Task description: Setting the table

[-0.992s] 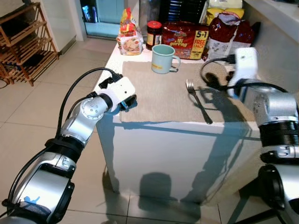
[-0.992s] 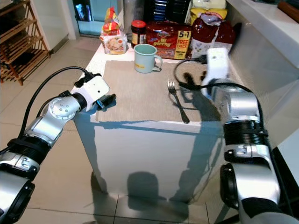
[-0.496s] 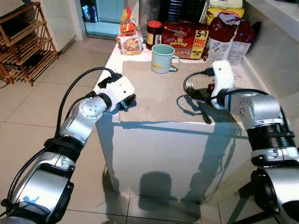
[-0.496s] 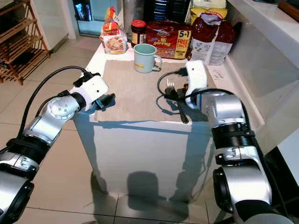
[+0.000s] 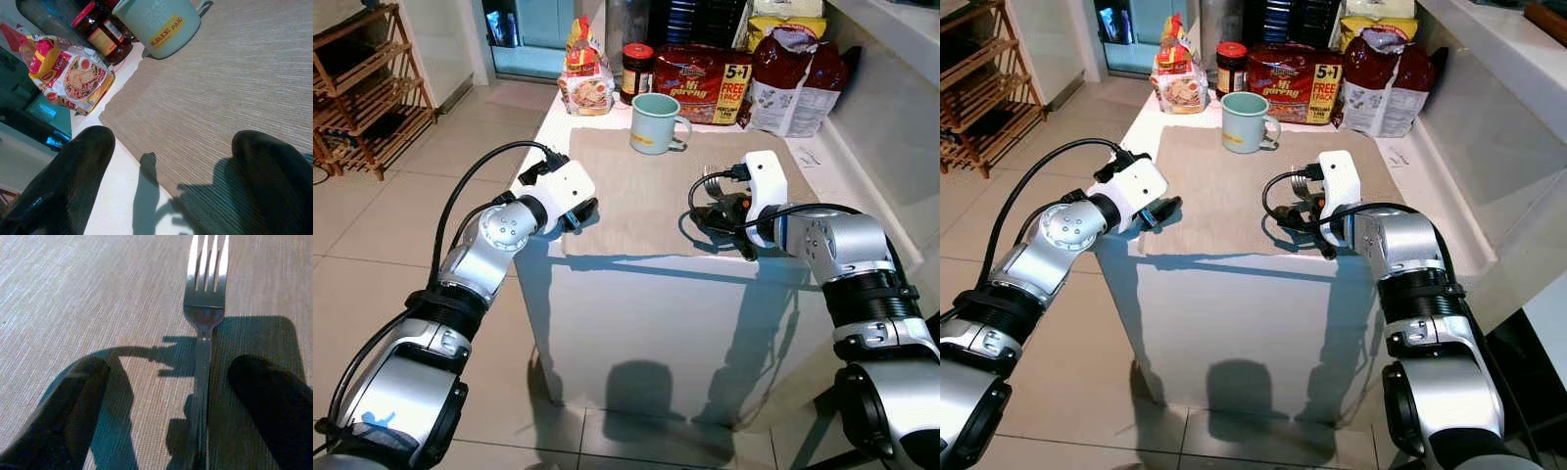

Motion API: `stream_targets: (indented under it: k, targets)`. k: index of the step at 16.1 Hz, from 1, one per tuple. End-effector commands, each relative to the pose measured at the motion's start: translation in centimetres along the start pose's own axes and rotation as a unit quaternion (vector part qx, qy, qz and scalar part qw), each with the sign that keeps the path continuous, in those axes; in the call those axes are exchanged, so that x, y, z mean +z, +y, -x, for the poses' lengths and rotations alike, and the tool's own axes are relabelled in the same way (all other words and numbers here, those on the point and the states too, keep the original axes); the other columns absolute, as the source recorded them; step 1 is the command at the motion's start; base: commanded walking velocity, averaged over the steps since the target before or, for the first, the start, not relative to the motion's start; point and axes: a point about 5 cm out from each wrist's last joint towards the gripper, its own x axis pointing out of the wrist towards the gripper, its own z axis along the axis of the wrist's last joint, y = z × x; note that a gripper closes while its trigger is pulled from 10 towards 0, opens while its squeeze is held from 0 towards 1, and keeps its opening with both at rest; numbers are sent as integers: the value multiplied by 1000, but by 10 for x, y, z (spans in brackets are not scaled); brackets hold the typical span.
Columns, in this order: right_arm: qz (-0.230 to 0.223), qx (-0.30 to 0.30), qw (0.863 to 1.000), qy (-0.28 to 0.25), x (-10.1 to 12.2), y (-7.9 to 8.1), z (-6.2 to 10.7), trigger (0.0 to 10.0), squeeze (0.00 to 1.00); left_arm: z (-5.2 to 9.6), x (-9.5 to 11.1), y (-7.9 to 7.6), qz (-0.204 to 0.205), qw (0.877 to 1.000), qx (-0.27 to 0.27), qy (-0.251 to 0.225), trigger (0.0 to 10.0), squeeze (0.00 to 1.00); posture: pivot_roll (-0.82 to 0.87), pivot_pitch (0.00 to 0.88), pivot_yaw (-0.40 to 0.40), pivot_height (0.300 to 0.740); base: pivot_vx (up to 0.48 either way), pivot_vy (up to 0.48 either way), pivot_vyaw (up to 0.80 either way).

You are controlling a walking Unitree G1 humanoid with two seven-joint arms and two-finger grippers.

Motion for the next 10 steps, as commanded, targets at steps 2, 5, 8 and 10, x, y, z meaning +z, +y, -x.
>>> stream_targets:
  k: [2, 5, 8, 10]
  targets:
    - [-18, -18, 999, 28, -10, -10, 2, 0, 0, 1, -7, -7, -3, 1000, -20, 19, 10000, 0, 31, 0, -56, 740, 0, 0, 0]
    - [-20, -30, 999, 27, -9, -14, 3, 0, 0, 1, -8, -6, -4, 1000, -21, 20, 10000, 0, 30, 0, -55, 740, 0, 0, 0]
    - [-23, -35, 999, 27, -9, -16, 3, 0, 0, 1, -8, -6, -4, 1000, -21, 20, 10000, 0, 30, 0, -55, 740, 0, 0, 0]
    - [-25, -40, 999, 25, -9, -18, 4, 0, 0, 2, -8, -6, -4, 1000, -22, 21, 10000, 0, 30, 0, -54, 740, 0, 0, 0]
